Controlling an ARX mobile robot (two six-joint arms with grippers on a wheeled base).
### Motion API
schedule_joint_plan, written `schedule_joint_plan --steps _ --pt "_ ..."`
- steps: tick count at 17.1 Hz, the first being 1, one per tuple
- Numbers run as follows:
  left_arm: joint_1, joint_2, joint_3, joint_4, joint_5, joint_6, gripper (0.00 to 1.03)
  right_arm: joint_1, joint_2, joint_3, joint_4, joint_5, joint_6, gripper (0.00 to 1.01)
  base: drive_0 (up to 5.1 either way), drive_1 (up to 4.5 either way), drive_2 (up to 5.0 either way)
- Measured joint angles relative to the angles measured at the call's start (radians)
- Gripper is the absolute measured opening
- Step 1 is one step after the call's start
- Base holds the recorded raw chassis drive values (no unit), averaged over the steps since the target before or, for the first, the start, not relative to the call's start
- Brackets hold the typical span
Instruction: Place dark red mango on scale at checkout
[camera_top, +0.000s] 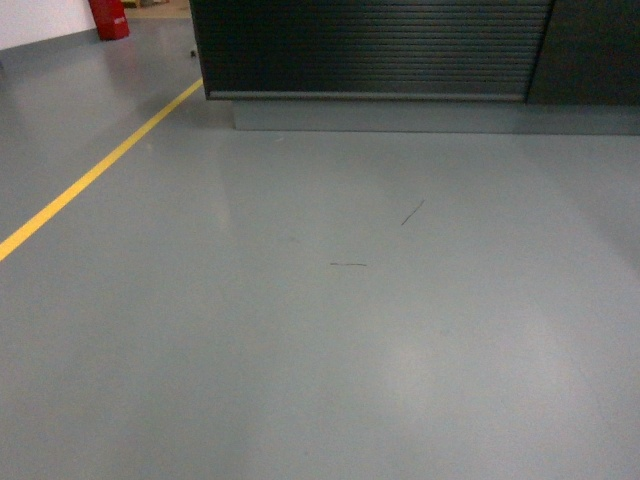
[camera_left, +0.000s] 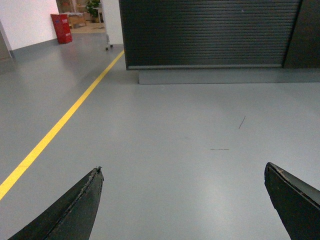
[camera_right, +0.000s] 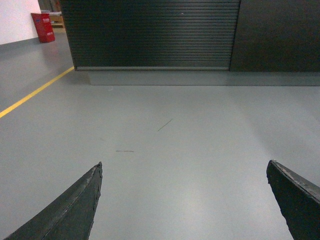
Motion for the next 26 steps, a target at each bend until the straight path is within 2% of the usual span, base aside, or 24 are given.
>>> schedule_joint_plan --steps 4,26 --pt "0.0 0.0 0.0 0.0 0.0 0.0 0.98 0.0 0.0 0.0 0.0 0.0 0.0 0.98 0.0 0.0 0.0" --pt "0.0 0.0 0.0 0.0 0.0 0.0 0.98 0.0 0.0 0.0 0.0 0.0 0.0 0.98 0.0 1.81 -1.8"
